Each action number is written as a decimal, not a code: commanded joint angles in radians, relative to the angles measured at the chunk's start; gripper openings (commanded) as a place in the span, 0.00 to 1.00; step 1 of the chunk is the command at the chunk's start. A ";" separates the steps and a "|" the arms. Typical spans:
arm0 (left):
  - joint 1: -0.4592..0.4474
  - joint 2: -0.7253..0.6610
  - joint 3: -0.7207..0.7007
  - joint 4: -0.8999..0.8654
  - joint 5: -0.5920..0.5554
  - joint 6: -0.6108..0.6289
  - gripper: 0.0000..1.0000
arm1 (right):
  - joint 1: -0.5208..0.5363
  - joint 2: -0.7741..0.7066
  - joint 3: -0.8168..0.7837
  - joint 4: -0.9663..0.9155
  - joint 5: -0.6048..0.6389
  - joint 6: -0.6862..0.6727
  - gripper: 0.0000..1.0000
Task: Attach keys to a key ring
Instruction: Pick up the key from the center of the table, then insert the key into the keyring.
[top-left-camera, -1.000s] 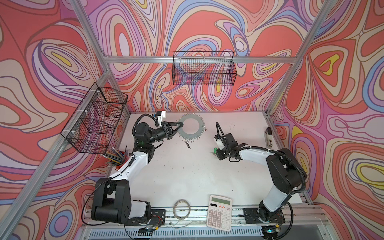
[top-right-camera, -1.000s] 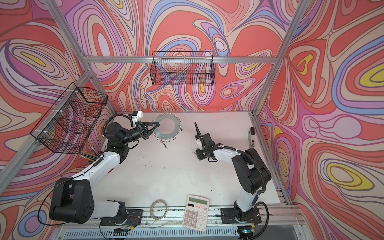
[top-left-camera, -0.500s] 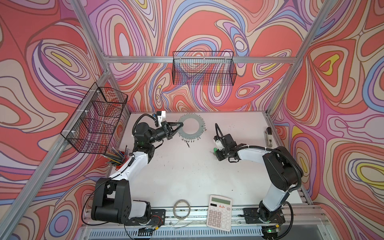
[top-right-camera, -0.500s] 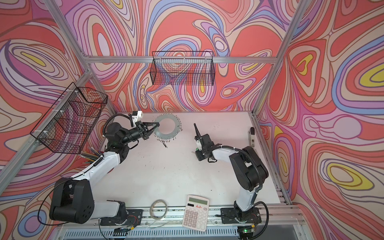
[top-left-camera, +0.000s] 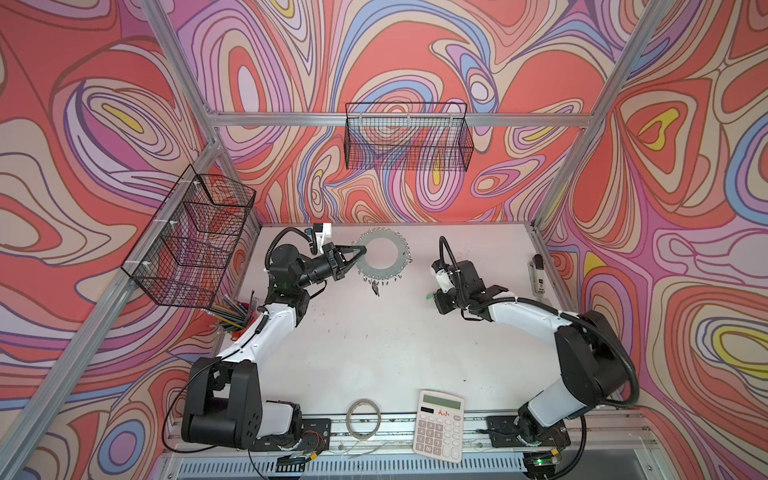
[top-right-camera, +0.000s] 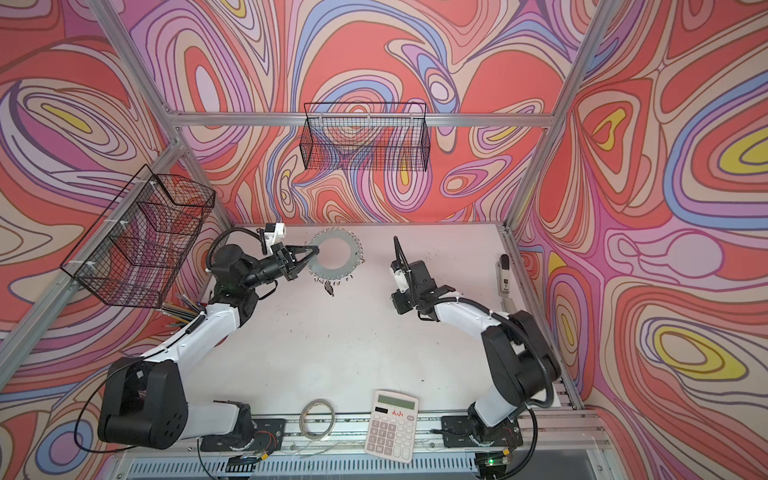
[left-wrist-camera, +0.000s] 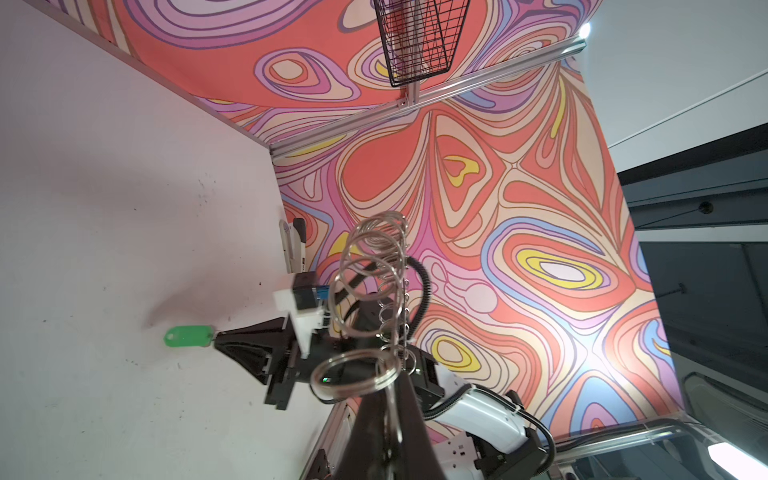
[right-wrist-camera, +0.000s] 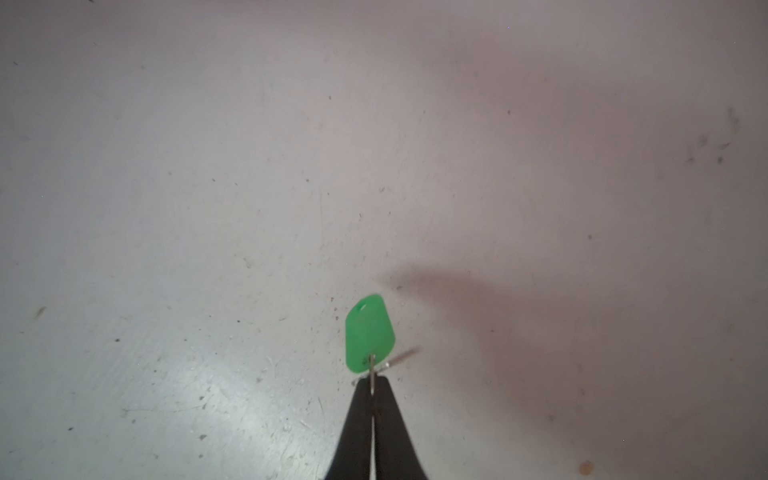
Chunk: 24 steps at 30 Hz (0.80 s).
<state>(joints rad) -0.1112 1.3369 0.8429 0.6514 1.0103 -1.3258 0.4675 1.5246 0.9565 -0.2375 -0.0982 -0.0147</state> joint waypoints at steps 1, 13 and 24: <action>0.003 -0.084 0.084 -0.179 -0.045 0.151 0.00 | 0.033 -0.095 0.072 -0.097 -0.049 0.003 0.00; -0.015 -0.153 0.167 -0.290 -0.180 0.259 0.00 | 0.270 -0.211 0.332 -0.285 -0.154 0.079 0.00; -0.071 -0.205 0.215 -0.403 -0.284 0.366 0.00 | 0.344 -0.212 0.387 -0.241 -0.186 0.126 0.00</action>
<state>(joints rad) -0.1772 1.1568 1.0214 0.2466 0.7494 -0.9932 0.8082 1.3144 1.3220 -0.4866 -0.2634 0.0959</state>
